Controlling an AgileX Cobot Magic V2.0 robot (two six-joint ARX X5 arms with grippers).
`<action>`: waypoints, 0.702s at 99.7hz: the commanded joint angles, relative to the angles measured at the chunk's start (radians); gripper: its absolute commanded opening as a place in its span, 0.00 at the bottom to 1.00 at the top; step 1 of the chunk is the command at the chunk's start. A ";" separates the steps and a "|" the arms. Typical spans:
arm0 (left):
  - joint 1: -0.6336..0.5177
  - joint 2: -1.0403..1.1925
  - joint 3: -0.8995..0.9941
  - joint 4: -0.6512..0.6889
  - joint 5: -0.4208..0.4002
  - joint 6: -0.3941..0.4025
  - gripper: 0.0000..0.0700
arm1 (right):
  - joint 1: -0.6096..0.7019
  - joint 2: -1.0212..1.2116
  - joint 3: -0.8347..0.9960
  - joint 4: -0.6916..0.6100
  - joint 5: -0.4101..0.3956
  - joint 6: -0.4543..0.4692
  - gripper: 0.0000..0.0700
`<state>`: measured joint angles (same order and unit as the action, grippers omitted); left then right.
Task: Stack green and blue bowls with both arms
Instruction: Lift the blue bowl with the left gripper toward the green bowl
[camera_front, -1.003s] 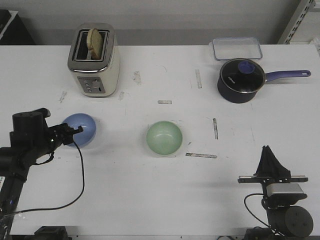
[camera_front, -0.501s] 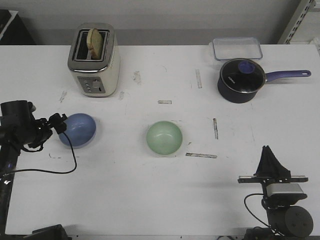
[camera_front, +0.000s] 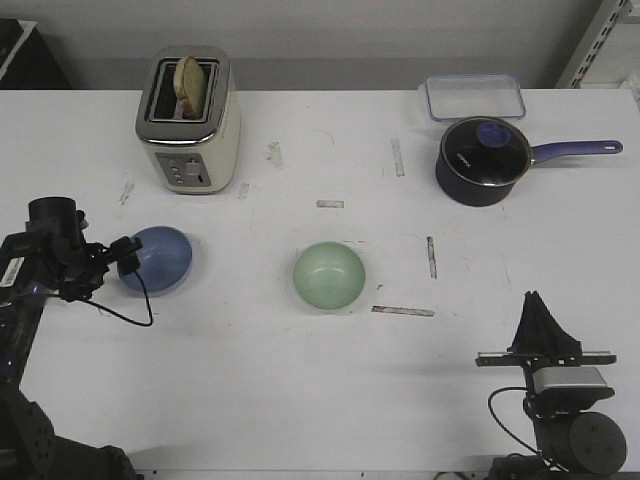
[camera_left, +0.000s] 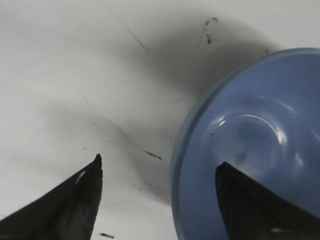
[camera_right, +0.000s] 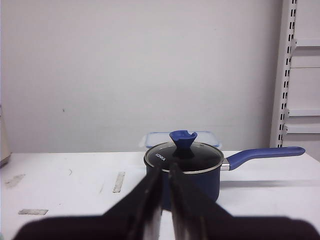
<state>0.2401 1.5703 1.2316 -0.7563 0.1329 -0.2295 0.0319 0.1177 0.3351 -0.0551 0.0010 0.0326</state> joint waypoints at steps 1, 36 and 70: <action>-0.003 0.030 0.018 -0.002 0.002 0.013 0.58 | 0.002 -0.002 0.004 0.010 0.000 -0.003 0.02; -0.005 0.053 0.018 0.010 0.002 0.011 0.05 | 0.002 -0.002 0.004 0.010 0.000 -0.003 0.02; -0.083 0.002 0.080 -0.060 0.002 0.003 0.00 | 0.002 -0.002 0.004 0.010 0.000 -0.003 0.02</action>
<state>0.1738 1.5906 1.2617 -0.7959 0.1314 -0.2264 0.0319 0.1177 0.3351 -0.0551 0.0010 0.0326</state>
